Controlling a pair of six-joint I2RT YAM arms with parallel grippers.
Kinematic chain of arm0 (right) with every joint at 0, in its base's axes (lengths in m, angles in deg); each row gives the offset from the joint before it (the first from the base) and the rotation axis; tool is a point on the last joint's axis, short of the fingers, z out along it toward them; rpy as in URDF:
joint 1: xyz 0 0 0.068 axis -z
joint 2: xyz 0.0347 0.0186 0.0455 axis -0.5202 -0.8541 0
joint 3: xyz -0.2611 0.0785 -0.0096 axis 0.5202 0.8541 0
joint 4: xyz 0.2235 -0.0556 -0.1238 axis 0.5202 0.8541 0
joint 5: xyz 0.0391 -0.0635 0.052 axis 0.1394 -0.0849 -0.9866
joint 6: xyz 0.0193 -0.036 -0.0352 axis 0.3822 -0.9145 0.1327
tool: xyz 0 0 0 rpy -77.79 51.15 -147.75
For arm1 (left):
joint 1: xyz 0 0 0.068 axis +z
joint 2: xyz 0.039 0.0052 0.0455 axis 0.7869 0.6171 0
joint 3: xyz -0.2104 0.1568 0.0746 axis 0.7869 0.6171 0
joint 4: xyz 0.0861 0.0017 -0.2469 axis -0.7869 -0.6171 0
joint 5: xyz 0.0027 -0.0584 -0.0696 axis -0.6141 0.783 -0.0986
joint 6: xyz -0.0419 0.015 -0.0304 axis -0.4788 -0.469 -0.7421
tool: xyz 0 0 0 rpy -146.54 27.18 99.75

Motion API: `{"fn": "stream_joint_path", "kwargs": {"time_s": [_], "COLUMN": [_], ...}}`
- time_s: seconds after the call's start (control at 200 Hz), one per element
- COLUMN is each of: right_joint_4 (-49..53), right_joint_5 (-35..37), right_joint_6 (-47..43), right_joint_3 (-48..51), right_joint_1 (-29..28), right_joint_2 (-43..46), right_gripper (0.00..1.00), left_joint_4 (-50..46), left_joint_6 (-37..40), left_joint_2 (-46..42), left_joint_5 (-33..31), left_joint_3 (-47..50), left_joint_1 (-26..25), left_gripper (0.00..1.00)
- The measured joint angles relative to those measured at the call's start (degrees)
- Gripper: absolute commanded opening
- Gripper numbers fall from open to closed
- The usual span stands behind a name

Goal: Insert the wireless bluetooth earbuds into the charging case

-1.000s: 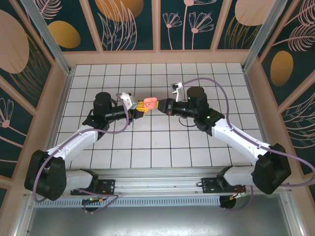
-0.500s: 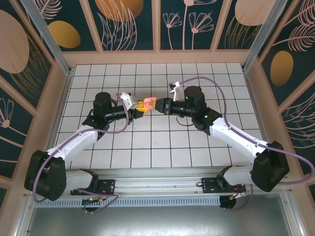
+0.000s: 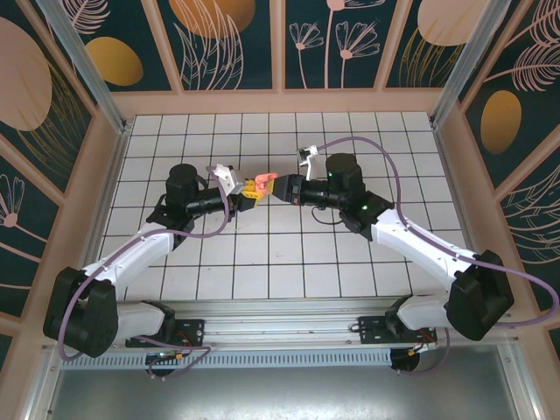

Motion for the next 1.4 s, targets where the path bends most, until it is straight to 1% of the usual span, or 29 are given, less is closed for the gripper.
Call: {"fn": "stream_joint_path", "kwargs": {"time_s": [0.145, 0.365, 0.561, 0.736, 0.926, 1.091, 1.286, 1.401], "right_joint_4": [0.1, 0.1, 3.8, 4.6, 2.6, 2.0, 1.6, 1.2], "right_joint_5": [0.1, 0.6, 1.1, -2.0, -7.8, -11.3, -13.2, -13.1], "right_joint_6": [-0.2, -0.7, -3.7, -5.4, -5.8, -5.8, -5.8, -5.6], "right_joint_3": [0.0, 0.1, -0.3, -2.5, -4.7, -5.3, -5.4, -4.5], "right_joint_1": [0.0, 0.3, 3.1, 5.5, 5.6, 5.6, 5.5, 5.5], "right_joint_2": [0.9, 7.4, 8.3, 5.5, 0.3, -2.2, -2.4, -0.2], "right_gripper": [0.31, 0.33, 0.49, 0.56, 0.58, 0.58, 0.53, 0.53], "left_joint_4": [0.0, 0.0, 0.9, 2.4, 2.8, 2.9, 3.1, 3.2], "left_joint_6": [0.0, 0.0, -1.0, -2.3, -2.9, -3.0, -3.0, -3.0], "left_joint_2": [0.0, -0.2, -0.2, -0.2, -0.2, -0.2, -0.2, -0.2], "left_joint_5": [0.3, 0.7, 3.9, 6.8, 7.9, 7.8, 7.9, 7.3], "left_joint_3": [0.0, 0.0, 0.0, 0.0, 0.0, 0.0, 0.0, 0.0], "left_joint_1": [0.0, 0.0, 0.0, 0.0, 0.0, 0.0, 0.0, 0.0], "left_gripper": [0.08, 0.08, 0.09, 0.09, 0.09, 0.09, 0.09, 0.09]}}
